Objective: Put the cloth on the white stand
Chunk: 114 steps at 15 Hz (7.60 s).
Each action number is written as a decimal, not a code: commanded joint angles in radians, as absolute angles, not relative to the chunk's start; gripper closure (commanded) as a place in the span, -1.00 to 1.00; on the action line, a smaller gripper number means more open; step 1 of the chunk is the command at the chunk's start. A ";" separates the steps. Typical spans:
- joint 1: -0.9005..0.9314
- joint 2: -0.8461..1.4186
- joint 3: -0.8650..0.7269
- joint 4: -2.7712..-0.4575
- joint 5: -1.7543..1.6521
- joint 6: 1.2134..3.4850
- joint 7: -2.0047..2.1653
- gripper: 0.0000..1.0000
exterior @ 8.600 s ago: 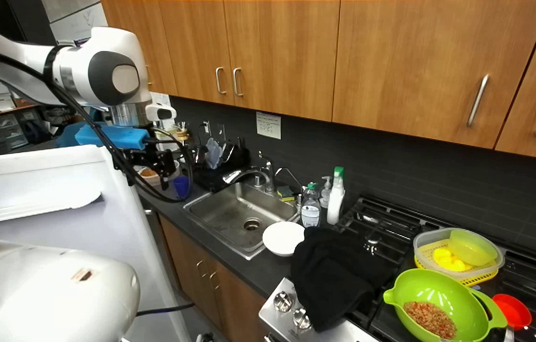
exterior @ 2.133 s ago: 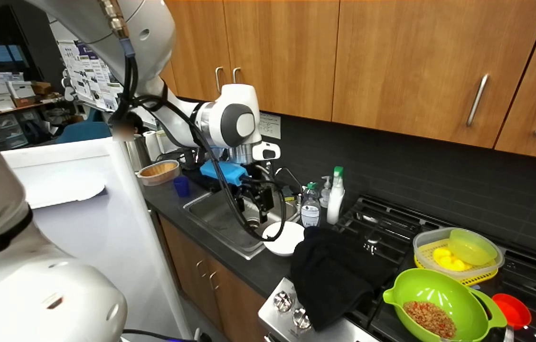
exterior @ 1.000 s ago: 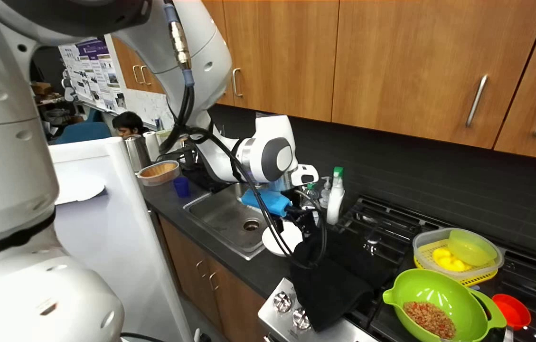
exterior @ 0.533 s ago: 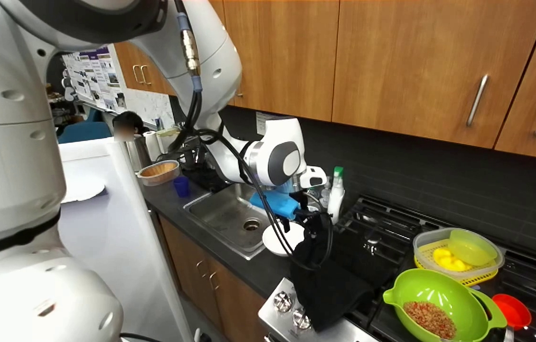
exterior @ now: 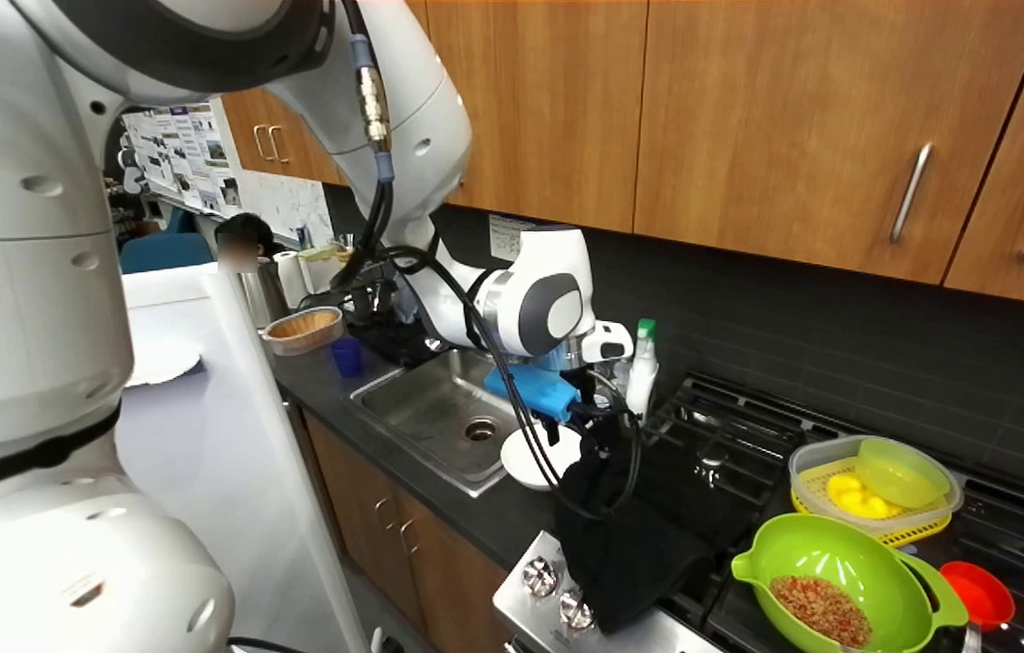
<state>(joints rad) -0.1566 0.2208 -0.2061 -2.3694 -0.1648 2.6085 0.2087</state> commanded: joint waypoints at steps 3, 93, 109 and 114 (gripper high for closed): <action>-0.169 0.315 -0.209 -2.296 -0.116 2.552 0.176 -1.00; -0.025 -0.271 -0.026 -2.306 -0.156 2.120 -0.132 0.95; 0.154 -0.536 0.076 -2.450 -0.131 2.011 -0.211 0.81; 0.158 -0.543 0.072 -2.468 -0.127 2.011 -0.225 0.95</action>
<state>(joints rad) 0.1577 -0.5430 0.0716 -2.4699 -0.1271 2.0140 -0.2246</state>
